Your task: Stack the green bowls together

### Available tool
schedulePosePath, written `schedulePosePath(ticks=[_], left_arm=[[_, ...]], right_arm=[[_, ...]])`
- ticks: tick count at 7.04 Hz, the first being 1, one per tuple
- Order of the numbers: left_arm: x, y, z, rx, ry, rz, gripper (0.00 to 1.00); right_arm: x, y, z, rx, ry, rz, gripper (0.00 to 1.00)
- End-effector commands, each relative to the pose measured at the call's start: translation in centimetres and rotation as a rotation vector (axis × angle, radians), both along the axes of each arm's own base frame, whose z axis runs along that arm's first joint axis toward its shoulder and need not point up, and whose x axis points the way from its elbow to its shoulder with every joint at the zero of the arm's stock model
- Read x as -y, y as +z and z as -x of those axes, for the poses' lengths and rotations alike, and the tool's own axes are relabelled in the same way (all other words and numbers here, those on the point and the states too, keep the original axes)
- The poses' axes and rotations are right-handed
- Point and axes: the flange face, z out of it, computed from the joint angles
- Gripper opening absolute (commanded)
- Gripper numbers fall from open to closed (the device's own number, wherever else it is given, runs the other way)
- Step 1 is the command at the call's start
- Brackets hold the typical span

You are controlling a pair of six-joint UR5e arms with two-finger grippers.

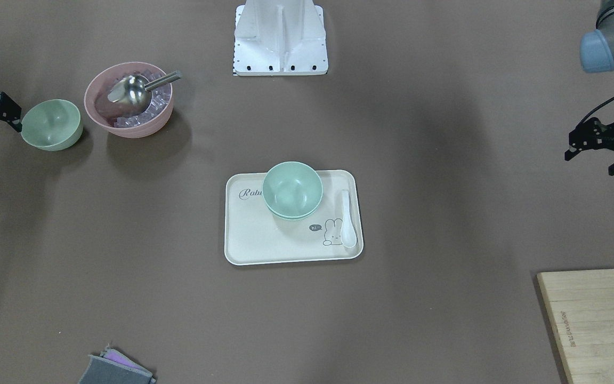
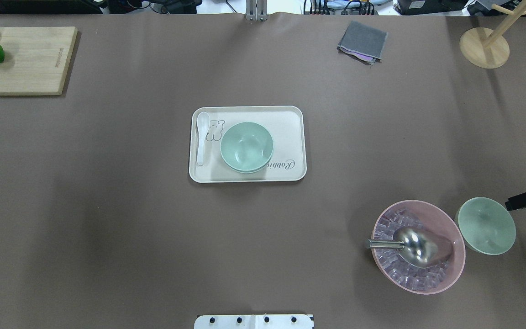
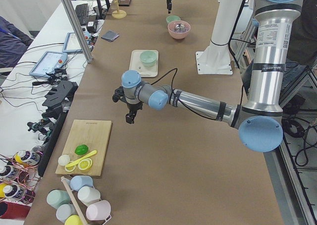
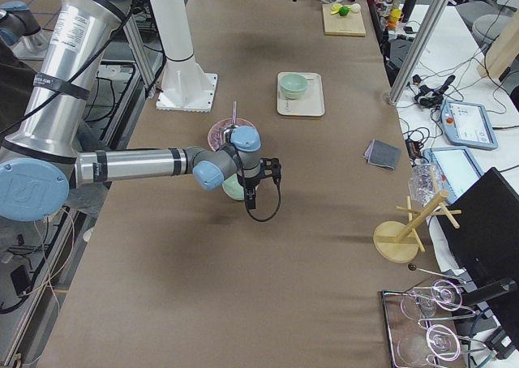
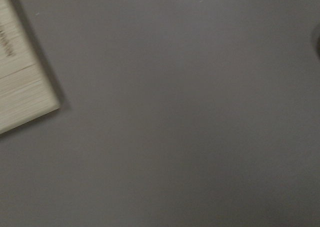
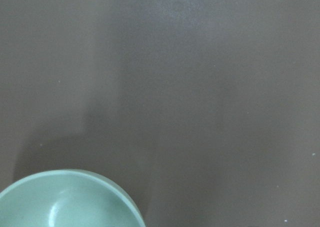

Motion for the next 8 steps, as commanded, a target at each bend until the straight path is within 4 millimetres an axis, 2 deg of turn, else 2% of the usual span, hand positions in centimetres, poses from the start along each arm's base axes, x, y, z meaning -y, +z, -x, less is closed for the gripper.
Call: schedulePosePath(ticks=[1,3,4,5,6,8], left_arm=[[0.0,0.0,0.4,-0.002,-0.007,-0.022,0.98],[-0.1,0.0,0.5,-0.006,-0.008,-0.029,0.98],[0.0,-0.1,0.5,-0.004,-0.009,-0.03,0.98],[-0.1,0.2,0.7,-0.003,-0.012,-0.026,0.98],[-0.2,0.3,0.7,-0.002,-0.012,-0.023,0.98],[-0.3,0.4,0.7,-0.001,-0.013,-0.02,0.98]], right_arm=[[-0.6,0.4,1.3,-0.012,-0.036,0.01,0.91],[-1.3,0.5,2.8,-0.023,-0.072,-0.005,0.86],[-1.5,0.5,3.0,-0.023,-0.08,-0.005,0.76],[-1.5,0.8,3.1,-0.028,-0.082,0.002,0.59],[-1.6,0.8,3.2,-0.028,-0.077,0.008,0.48],[-1.7,0.7,3.4,-0.025,-0.073,0.015,0.38]])
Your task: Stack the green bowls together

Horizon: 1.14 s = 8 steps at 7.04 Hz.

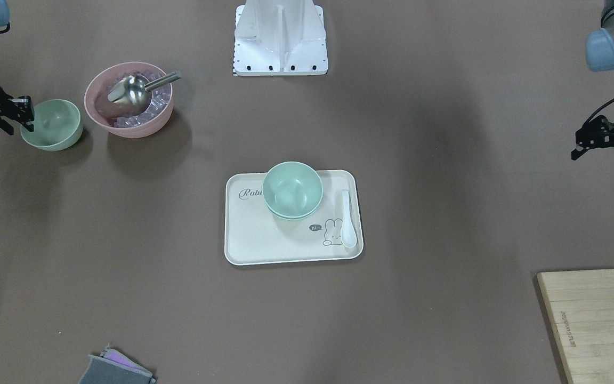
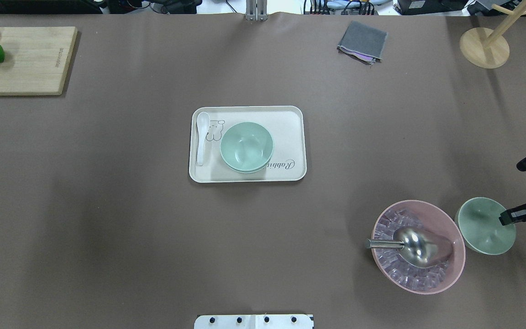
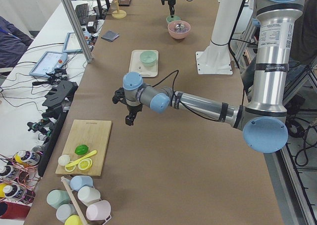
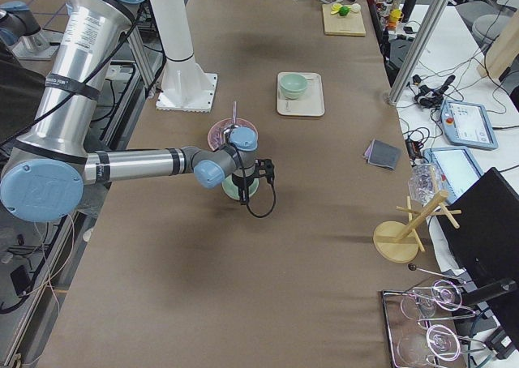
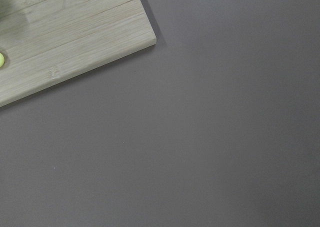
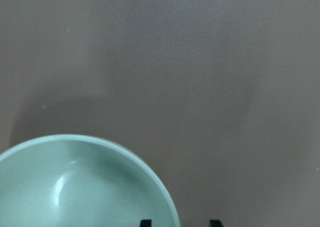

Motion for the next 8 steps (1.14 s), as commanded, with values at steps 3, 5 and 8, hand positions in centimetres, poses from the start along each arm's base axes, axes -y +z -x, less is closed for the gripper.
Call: schedulePosePath(ticks=[3,5,8], left_arm=[[-0.2,0.3,0.2,0.0,-0.001,0.006,0.98],[-0.2,0.2,0.3,-0.001,-0.004,0.003,0.98],[-2.0,1.4,1.5,-0.002,-0.016,0.002,0.98]], right_arm=[[-0.1,0.0,0.1,0.002,0.003,0.003,0.21],[0.0,-0.1,0.2,0.005,0.002,0.003,0.19],[0.7,-1.5,0.8,0.034,-0.002,-0.012,0.0]])
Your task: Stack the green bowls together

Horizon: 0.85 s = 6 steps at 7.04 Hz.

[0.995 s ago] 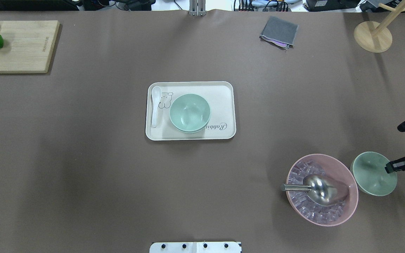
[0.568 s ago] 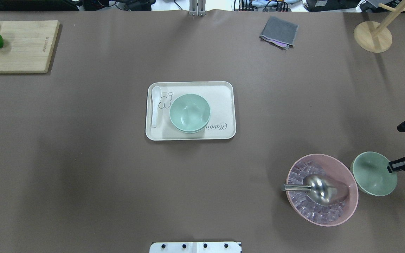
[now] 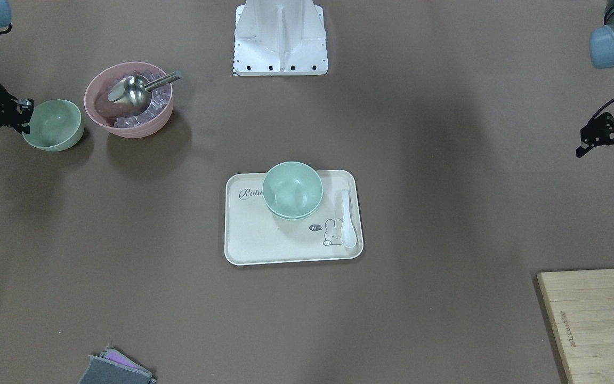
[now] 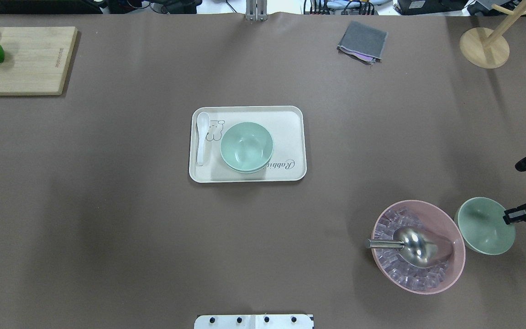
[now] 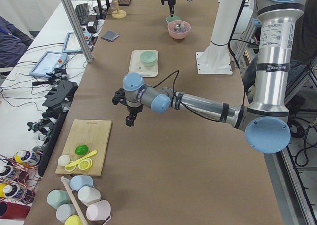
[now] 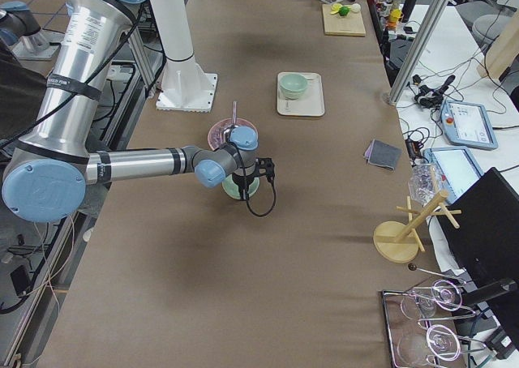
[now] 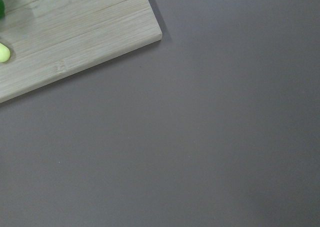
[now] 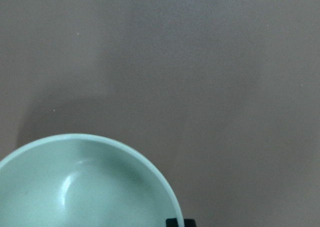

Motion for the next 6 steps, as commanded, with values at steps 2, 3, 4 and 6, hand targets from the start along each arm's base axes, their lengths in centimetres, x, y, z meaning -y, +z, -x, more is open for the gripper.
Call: schedulePosePath(ticks=[2,3,4,6], left_arm=[[-2.0,2.0,0.6,-0.005,0.0,0.007,0.98],[-2.8,3.6,0.9,0.009,-0.001,0.044,0.98],[-4.2,6.5,2.0,0.03,-0.016,0.097,0.98],[-6.6,10.5,9.3,0.048,-0.107,0.138,0.98]], right_arm=[[6.0,-4.0,-1.6,0.061,0.102,0.015,0.0],[11.2,-8.4,-2.9,0.062,0.165,0.065,0.0],[14.9,-12.9,-2.1,0.055,0.187,0.077,0.0],[19.9,-23.9,0.6,0.063,0.194,0.095,0.0]])
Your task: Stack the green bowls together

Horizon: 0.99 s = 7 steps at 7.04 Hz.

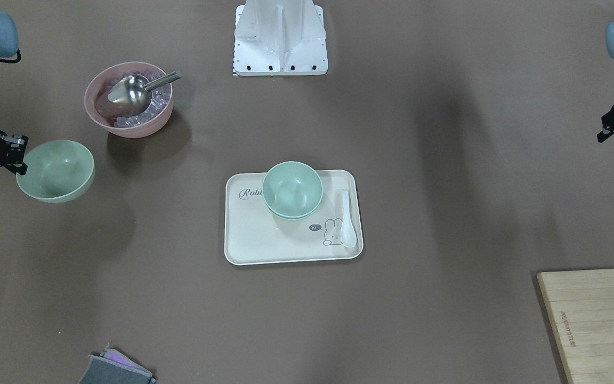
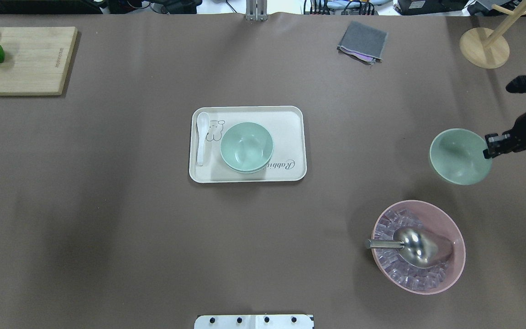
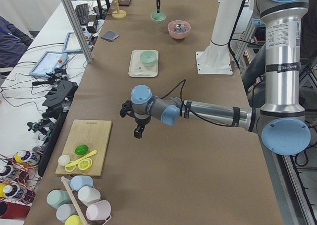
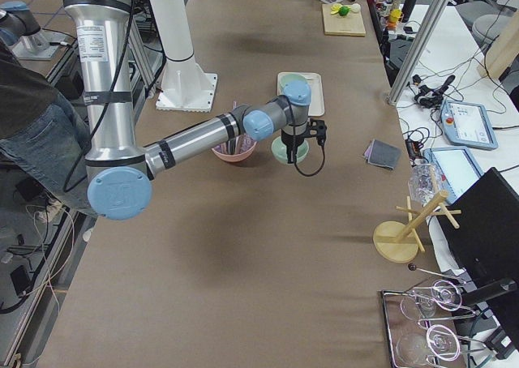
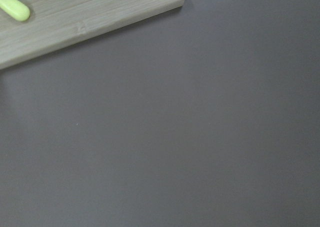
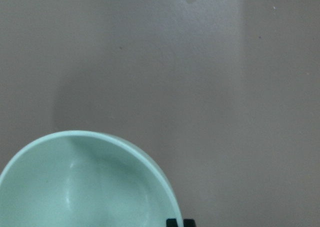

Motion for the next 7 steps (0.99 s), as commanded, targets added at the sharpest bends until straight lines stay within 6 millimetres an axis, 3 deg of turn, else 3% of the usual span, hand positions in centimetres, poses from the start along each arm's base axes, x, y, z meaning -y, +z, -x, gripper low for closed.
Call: schedulePosePath(ticks=[1,2,3,5,7], left_arm=[[-2.8,4.4,8.5,0.04,0.004,-0.006,0.98],[-4.0,5.3,12.9,0.051,0.005,0.03,0.98],[-4.8,5.6,14.6,0.047,-0.014,0.066,0.98],[-5.8,6.0,14.6,0.051,-0.016,0.075,0.98],[-5.9,6.2,14.8,0.064,-0.017,0.079,0.98]], right_arm=[[3.8,-12.4,3.5,0.006,0.01,0.052,0.0],[2.8,-15.3,7.1,0.024,0.042,0.104,0.0],[1.5,-18.3,10.7,0.045,0.061,0.142,0.0],[-0.2,-21.9,18.3,0.016,0.068,0.15,0.0],[0.7,-27.1,26.6,0.022,0.144,0.22,0.0]])
